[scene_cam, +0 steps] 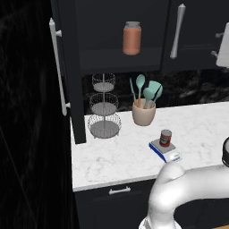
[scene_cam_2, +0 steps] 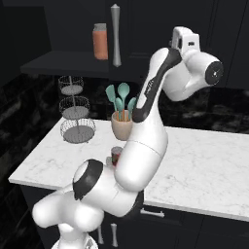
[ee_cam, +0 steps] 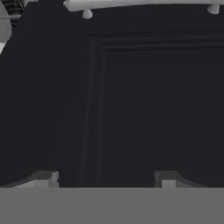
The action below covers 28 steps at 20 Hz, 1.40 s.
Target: Pick the canned food and place it on the digital scale for weighing, and close the cabinet.
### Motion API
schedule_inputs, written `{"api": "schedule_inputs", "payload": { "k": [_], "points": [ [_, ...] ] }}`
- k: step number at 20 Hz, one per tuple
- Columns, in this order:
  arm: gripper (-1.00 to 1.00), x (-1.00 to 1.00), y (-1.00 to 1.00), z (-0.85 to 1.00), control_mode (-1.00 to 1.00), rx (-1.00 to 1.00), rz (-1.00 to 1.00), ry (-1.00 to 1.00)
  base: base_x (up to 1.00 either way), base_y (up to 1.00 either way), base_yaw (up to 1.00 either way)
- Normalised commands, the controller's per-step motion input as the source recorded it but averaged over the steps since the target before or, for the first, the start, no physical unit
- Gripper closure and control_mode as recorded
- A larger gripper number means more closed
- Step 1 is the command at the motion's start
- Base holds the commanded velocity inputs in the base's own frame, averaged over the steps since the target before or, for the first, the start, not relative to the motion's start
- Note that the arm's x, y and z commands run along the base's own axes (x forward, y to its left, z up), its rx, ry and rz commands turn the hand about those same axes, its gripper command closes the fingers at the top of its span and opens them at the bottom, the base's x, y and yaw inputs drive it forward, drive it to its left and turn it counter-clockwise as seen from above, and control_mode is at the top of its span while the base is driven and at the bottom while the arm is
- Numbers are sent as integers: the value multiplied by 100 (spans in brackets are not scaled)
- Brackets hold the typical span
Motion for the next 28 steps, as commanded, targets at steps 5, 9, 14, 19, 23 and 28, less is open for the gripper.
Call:
{"api": "schedule_inputs", "payload": {
  "k": [5,9,14,19,23,28],
  "points": [
    [-100,-73,94,-100,-100,17,-11,-34,0,0,0],
    [-100,-100,98,-33,-100,1,0,-57,0,0,0],
    [-100,-96,61,26,-100,3,0,-34,0,0,0],
    [-100,-79,1,44,-100,10,13,-6,0,0,0],
    [-100,-69,0,36,-100,6,37,11,0,0,0],
    [-100,-73,0,61,-100,5,44,17,0,0,0]
  ]
}}
